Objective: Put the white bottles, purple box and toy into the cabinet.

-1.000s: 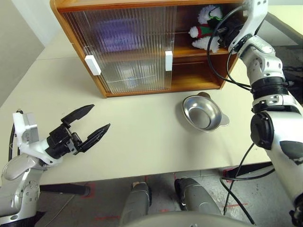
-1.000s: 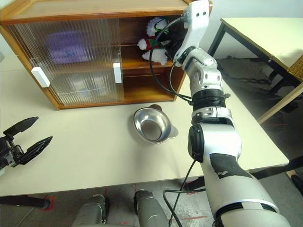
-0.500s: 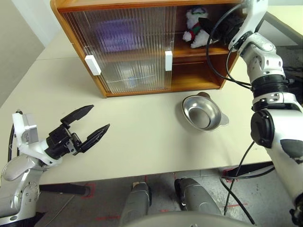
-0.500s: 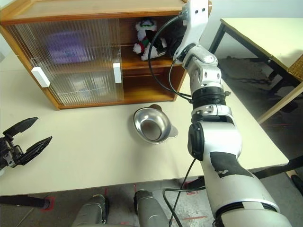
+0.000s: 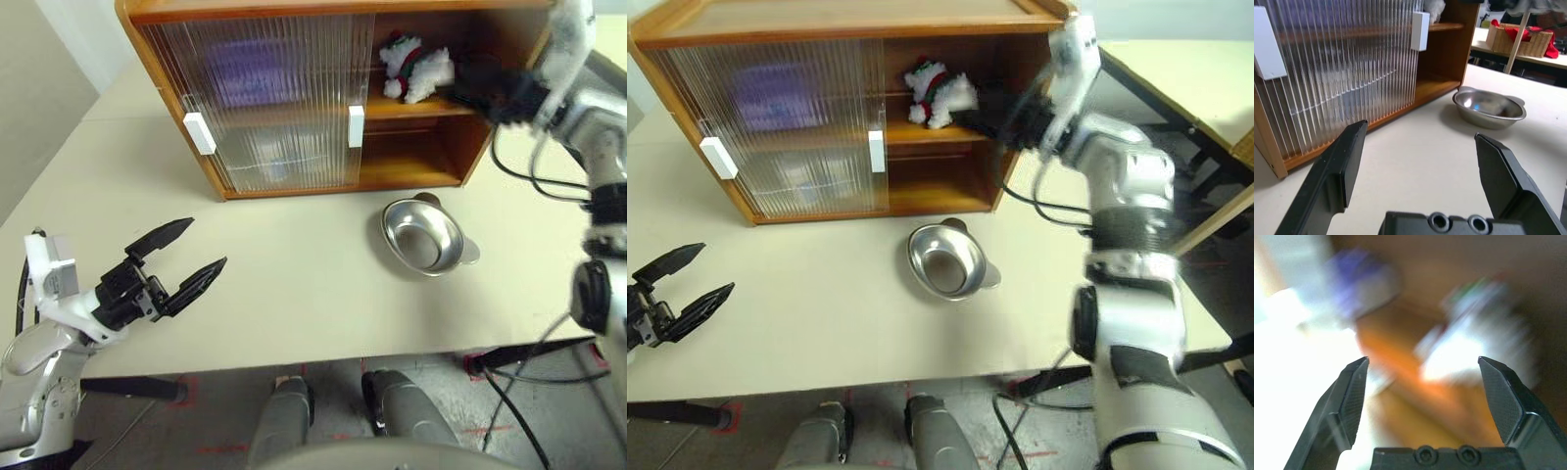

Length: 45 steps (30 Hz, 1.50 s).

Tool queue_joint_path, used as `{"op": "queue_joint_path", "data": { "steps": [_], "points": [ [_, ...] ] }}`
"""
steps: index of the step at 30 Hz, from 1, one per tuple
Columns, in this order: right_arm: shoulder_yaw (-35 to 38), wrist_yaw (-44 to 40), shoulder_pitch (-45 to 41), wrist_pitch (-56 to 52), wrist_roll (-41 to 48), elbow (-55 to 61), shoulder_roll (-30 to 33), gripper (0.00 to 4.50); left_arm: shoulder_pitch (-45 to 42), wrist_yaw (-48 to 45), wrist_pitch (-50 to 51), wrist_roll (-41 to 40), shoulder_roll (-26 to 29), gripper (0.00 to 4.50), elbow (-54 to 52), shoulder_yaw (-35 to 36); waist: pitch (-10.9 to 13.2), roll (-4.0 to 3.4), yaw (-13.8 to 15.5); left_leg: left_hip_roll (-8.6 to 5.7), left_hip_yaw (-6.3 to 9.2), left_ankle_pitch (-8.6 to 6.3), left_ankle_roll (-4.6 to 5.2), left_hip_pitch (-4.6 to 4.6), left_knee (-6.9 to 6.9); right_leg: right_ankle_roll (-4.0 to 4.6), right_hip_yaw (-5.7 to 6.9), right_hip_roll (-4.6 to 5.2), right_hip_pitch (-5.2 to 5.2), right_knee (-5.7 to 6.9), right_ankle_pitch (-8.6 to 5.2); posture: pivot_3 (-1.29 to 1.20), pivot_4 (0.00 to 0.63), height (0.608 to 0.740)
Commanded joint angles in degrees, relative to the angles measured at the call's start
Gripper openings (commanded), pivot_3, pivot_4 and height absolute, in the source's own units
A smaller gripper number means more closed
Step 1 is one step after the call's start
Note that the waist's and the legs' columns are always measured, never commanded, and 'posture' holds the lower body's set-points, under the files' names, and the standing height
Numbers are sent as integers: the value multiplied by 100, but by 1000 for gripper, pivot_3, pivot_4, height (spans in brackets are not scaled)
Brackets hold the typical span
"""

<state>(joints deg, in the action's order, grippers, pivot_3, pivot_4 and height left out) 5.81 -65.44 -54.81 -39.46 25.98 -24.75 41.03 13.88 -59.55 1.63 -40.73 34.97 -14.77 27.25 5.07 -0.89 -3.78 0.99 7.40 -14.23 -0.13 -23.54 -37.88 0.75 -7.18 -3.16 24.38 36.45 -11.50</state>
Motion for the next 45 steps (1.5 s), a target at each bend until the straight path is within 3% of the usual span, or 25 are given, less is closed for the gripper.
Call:
{"op": "queue_joint_path", "data": {
  "steps": [1,5,13,20,33,37,45],
  "points": [
    [-172,-834,480,-1178,550,749,611,4447,43,-49,20,5,25,4500,-12,7,0,0,-15,-2,-1,1,-2,4,-1,-2,-1,-1,-4,0,-1,-109,109,740],
    [-164,-1230,1236,-1533,677,734,1115,4447,24,-62,27,10,12,4500,-3,-28,3,6,-31,-15,-4,4,-6,47,0,-68,-7,-3,-50,1,-39,-115,114,740],
    [-355,-1430,2309,-2273,708,594,1537,4447,77,-70,46,-9,12,4500,-43,-10,9,-3,-76,-16,0,5,-5,80,1,-78,-15,-3,-80,1,-45,-113,121,740],
    [-611,-847,2800,-2350,409,548,1392,4447,103,-63,92,-23,22,4500,-66,-16,13,-9,-79,-16,0,-6,-21,62,12,-84,-17,-1,-59,0,-63,-115,124,740],
    [-489,-515,2809,-2847,765,871,919,4447,41,-90,186,-8,105,4500,-4,6,13,-6,-62,-19,3,-13,-21,52,19,-86,-18,-2,-53,-2,-81,-117,116,740],
    [-382,-401,2806,-2929,908,881,699,3565,29,-100,192,-7,122,4500,1,8,13,-7,-61,-19,3,-13,-21,52,20,-86,-18,-1,-52,-2,-81,-115,113,740],
    [-326,-323,2910,-3145,1140,1131,671,604,28,-105,222,-25,166,4500,-13,47,12,-7,-62,-20,3,-16,-21,46,20,-85,-18,-2,-47,-2,-81,-118,111,740]
  ]
}}
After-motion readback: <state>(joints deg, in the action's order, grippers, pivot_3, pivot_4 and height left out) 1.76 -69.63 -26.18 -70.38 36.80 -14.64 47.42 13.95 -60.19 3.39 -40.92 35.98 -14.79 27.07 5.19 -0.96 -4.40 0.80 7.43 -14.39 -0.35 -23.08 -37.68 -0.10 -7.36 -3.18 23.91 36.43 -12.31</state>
